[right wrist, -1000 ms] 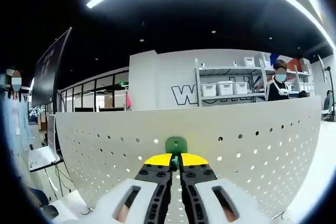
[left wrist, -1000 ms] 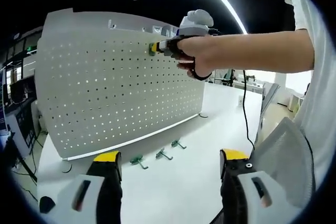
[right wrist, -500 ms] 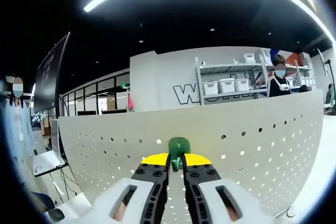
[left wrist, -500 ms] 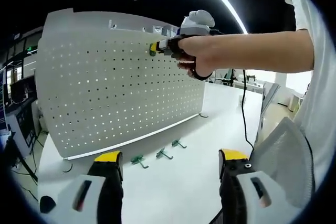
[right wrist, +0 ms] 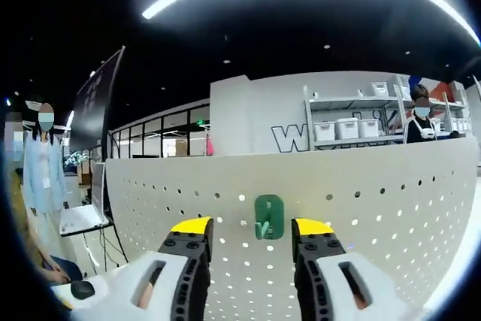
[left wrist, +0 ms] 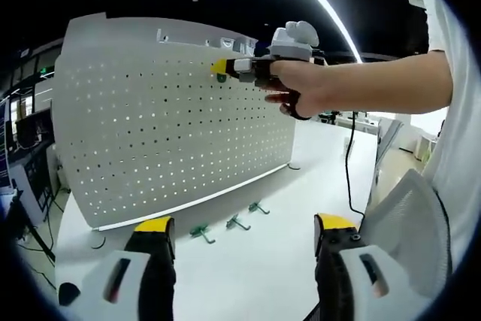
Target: Insert the hook assembly into the mounting plate slot until the hook locks in place.
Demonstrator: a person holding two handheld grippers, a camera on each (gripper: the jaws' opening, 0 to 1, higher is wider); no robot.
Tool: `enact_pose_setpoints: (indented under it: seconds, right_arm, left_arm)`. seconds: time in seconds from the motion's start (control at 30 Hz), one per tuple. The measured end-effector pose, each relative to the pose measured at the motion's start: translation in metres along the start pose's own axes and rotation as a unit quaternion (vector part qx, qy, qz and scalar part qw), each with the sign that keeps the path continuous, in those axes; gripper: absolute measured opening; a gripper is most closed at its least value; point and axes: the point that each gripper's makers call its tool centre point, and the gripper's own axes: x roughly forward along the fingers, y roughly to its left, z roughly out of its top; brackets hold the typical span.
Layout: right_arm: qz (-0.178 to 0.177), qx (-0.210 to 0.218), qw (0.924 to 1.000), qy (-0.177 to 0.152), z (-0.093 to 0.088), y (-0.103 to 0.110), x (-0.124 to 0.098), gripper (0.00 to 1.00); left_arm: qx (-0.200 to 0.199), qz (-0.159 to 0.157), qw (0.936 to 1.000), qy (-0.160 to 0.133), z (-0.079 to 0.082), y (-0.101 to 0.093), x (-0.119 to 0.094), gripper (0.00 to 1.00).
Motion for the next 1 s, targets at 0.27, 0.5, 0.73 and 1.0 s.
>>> enact_pose_setpoints:
  seconds: [0.27,0.5,0.73,1.0]
  right_arm:
    - [0.028,-0.003,0.9996,-0.002,0.001,-0.001,-0.005,0.50]
    - [0.050,-0.015,0.9986,-0.005,0.004,0.000,-0.008,0.50]
    - [0.101,-0.024,0.9944,-0.022,0.008,0.006,-0.019,0.52]
    - [0.127,-0.013,0.9915,-0.024,0.002,0.004,-0.043,0.54]
  left_arm:
    - [0.001,-0.003,1.0000,0.001,0.000,-0.002,0.001,0.78]
    - [-0.001,-0.003,1.0000,-0.001,0.001,-0.002,0.001,0.78]
    - [0.001,-0.004,1.0000,-0.002,0.001,-0.002,0.003,0.78]
    - [0.000,-0.006,1.0000,0.002,-0.002,0.000,0.005,0.78]
